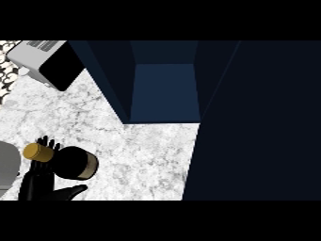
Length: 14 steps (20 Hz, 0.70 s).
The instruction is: Pick up the wine, place it into the cabinet and close the cabinet
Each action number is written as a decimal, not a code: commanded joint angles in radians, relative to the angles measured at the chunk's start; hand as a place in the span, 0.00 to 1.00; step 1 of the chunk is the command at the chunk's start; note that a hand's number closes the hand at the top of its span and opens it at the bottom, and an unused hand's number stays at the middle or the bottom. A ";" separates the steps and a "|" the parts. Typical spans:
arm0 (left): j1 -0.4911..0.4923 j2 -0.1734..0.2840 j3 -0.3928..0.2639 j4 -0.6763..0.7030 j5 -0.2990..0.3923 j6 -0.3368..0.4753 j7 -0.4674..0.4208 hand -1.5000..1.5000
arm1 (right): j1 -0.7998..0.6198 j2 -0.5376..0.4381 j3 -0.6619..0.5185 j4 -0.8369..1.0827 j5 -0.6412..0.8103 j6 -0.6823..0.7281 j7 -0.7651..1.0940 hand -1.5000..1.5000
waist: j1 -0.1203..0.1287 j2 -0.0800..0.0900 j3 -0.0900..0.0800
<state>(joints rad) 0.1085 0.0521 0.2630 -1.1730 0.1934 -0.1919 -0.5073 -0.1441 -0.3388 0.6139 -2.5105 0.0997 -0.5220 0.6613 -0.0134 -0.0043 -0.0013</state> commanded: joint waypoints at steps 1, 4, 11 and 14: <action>-0.041 -0.010 0.019 0.080 0.008 -0.001 -0.073 0.00 | 0.080 -0.028 0.085 -0.221 0.145 -0.022 0.073 0.00 | -0.010 -0.003 -0.001; -0.050 -0.041 0.001 0.041 0.022 0.020 -0.063 0.00 | 0.068 -0.037 0.021 -0.164 0.070 0.013 0.014 0.00 | 0.005 0.001 0.001; -0.088 -0.029 0.009 0.089 0.013 0.032 -0.104 1.00 | 0.066 -0.083 -0.030 -0.233 0.040 0.000 0.059 0.00 | 0.000 0.000 0.001; -0.007 -0.024 0.000 0.054 -0.013 0.019 -0.186 1.00 | 0.100 -0.068 0.029 -0.182 0.075 -0.012 -0.004 0.00 | 0.005 0.000 0.001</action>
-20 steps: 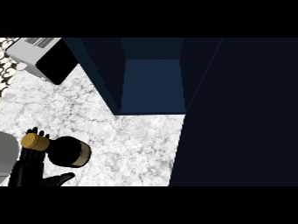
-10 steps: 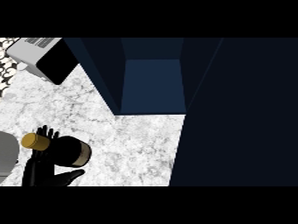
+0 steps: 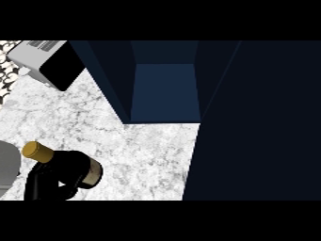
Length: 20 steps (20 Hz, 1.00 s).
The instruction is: Pick up the wine, place it into the cabinet and close the cabinet
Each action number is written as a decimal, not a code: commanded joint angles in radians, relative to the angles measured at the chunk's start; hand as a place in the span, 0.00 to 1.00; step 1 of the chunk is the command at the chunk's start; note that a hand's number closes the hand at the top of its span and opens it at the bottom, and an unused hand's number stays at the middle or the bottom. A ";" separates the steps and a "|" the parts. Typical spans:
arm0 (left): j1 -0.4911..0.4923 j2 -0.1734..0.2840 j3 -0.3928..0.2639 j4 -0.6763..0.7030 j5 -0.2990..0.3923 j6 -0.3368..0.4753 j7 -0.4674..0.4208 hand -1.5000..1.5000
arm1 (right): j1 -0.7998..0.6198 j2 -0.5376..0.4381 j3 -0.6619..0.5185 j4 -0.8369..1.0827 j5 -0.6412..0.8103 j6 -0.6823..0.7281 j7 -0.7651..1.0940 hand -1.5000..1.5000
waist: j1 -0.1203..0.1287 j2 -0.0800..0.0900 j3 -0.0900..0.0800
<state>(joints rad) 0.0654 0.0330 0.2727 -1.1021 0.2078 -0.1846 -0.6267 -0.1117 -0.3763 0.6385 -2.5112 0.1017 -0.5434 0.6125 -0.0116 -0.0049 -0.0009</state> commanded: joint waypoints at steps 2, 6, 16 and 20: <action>0.011 0.015 -0.010 -0.055 -0.019 0.023 -0.013 1.00 | 0.060 -0.009 0.032 -0.163 0.105 0.000 0.035 0.00 | 0.004 0.000 0.001; 0.022 -0.030 -0.057 -0.095 -0.056 0.050 -0.050 1.00 | 0.103 -0.048 -0.007 -0.183 0.044 0.015 -0.013 0.00 | 0.003 0.001 0.001; -0.067 0.027 -0.195 0.019 -0.128 -0.146 -0.026 1.00 | 0.144 -0.056 0.061 -0.157 0.067 -0.003 -0.088 0.00 | -0.004 0.000 0.001; -0.058 0.001 -0.217 -0.018 -0.101 -0.169 0.019 1.00 | 0.119 -0.062 -0.008 -0.189 0.037 -0.011 -0.040 0.00 | 0.002 0.001 0.000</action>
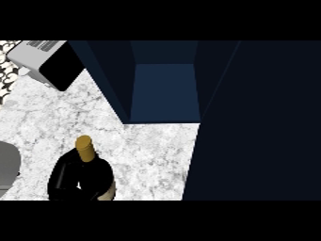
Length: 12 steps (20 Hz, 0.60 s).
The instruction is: Pick up the wine, place it into the cabinet and close the cabinet
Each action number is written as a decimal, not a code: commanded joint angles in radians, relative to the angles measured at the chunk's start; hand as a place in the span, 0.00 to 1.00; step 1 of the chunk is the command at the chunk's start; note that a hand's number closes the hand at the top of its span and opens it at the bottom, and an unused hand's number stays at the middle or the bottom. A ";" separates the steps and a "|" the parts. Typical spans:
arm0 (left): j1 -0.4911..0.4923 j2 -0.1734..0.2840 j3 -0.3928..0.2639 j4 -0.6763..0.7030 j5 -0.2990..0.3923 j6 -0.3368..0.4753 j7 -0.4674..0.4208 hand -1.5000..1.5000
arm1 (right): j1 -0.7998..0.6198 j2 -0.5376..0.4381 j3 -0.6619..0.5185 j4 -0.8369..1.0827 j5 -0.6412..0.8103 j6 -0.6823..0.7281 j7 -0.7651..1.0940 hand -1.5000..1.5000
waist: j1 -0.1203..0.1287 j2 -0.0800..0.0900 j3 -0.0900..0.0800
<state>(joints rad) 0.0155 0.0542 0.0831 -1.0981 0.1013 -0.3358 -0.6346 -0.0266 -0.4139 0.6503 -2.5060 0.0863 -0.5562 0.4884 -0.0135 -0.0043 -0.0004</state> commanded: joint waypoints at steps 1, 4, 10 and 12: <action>-0.008 -0.020 -0.031 -0.064 0.024 -0.027 0.064 1.00 | 0.091 -0.044 0.018 -0.190 0.064 0.013 0.017 0.00 | 0.002 -0.001 0.001; 0.010 -0.052 -0.074 -0.120 0.012 0.014 0.093 1.00 | 0.100 -0.070 0.019 -0.227 0.063 0.004 0.048 0.00 | 0.000 -0.002 0.001; 0.097 -0.054 -0.223 -0.289 0.039 0.091 0.186 1.00 | 0.146 -0.095 -0.007 -0.240 0.014 0.004 0.002 0.00 | 0.001 -0.002 0.001; 0.040 -0.054 -0.216 -0.290 0.059 0.127 0.203 1.00 | 0.158 -0.105 -0.011 -0.257 0.022 -0.002 0.004 0.00 | -0.004 -0.001 0.000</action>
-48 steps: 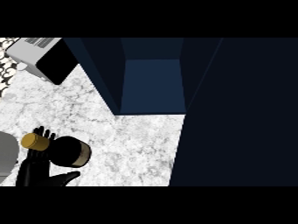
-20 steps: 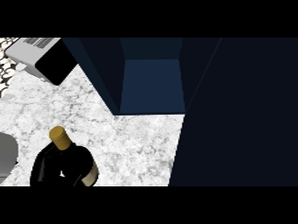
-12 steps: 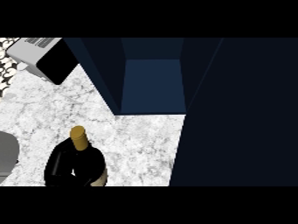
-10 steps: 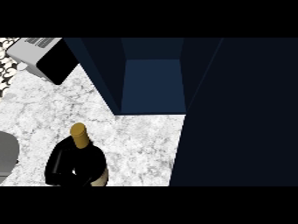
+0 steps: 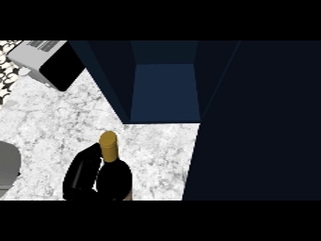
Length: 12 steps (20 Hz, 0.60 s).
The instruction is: Pick up the wine, place it into the cabinet and close the cabinet
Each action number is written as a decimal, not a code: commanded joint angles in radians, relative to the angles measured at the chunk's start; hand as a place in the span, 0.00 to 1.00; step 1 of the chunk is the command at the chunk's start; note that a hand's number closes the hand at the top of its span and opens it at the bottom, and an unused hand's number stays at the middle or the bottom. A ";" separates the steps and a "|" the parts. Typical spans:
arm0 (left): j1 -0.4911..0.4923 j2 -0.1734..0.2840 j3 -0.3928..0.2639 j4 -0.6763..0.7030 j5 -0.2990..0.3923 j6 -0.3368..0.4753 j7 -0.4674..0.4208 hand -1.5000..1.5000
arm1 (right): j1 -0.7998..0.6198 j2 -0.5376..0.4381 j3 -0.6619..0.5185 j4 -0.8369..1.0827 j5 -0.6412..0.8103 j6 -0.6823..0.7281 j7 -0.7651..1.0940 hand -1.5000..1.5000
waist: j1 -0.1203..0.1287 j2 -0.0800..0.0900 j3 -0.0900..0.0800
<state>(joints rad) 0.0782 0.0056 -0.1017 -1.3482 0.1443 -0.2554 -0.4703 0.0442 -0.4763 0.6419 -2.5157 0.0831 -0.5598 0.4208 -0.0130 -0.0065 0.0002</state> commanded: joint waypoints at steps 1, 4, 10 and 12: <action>-0.051 -0.005 -0.053 -0.059 0.025 0.072 0.088 1.00 | 0.076 -0.020 0.039 -0.218 0.065 -0.014 0.058 0.00 | -0.005 0.000 -0.001; -0.014 -0.005 -0.151 -0.135 0.028 0.171 0.113 1.00 | 0.069 -0.033 0.036 -0.234 0.067 -0.019 0.085 0.00 | -0.004 0.000 -0.001; -0.065 -0.006 -0.136 -0.145 0.006 0.277 0.104 1.00 | 0.077 -0.073 -0.056 -0.262 -0.024 -0.007 0.051 0.00 | -0.002 0.003 -0.001; -0.187 -0.006 -0.185 -0.081 -0.001 0.406 0.136 1.00 | 0.128 -0.058 0.015 -0.190 -0.025 0.012 -0.023 0.00 | -0.012 0.004 0.000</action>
<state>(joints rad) -0.0014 0.0006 -0.2653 -1.4685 0.1423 0.0352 -0.3654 0.0930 -0.5118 0.6344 -2.5160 0.0712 -0.5602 0.3527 -0.0179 -0.0044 -0.0002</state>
